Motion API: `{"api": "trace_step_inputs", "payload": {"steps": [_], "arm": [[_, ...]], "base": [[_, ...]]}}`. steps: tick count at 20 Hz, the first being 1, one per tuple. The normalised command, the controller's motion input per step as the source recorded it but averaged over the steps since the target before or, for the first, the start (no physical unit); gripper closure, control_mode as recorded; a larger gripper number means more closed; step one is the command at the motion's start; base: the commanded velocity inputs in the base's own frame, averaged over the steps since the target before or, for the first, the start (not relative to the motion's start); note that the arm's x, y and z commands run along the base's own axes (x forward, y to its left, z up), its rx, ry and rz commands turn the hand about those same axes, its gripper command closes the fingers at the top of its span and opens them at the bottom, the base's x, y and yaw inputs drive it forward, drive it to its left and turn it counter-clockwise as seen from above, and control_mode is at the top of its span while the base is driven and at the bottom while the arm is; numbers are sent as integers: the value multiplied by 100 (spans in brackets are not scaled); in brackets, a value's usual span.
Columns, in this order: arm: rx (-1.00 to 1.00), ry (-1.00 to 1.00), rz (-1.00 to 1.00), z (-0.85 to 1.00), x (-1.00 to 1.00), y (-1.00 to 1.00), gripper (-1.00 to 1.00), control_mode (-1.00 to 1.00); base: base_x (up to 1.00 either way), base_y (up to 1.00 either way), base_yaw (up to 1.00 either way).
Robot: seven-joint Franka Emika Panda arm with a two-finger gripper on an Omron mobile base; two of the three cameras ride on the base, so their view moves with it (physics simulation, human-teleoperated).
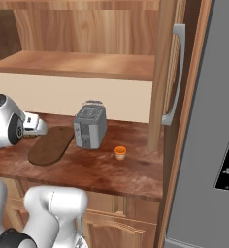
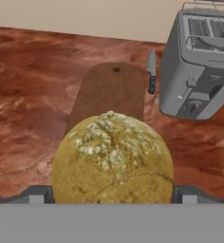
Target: Pick the bread, place it on the cutting board, pick the jam, place it on the counter, and close the cabinet.
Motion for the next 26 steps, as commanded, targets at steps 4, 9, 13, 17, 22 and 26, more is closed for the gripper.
{"api": "trace_step_inputs", "payload": {"steps": [4,9,13,17,22,26], "arm": [[-1,0,0,-29,1,10,100,-100],[0,0,0,-29,8,3,100,-100],[0,0,0,-28,12,3,100,-100],[0,0,0,-27,14,4,100,-100],[0,0,0,-30,16,8,100,-100],[0,0,0,-31,17,8,100,-100]], "base": [[0,0,0],[0,0,0],[0,0,0],[0,0,0],[0,0,0],[0,0,0]]}}
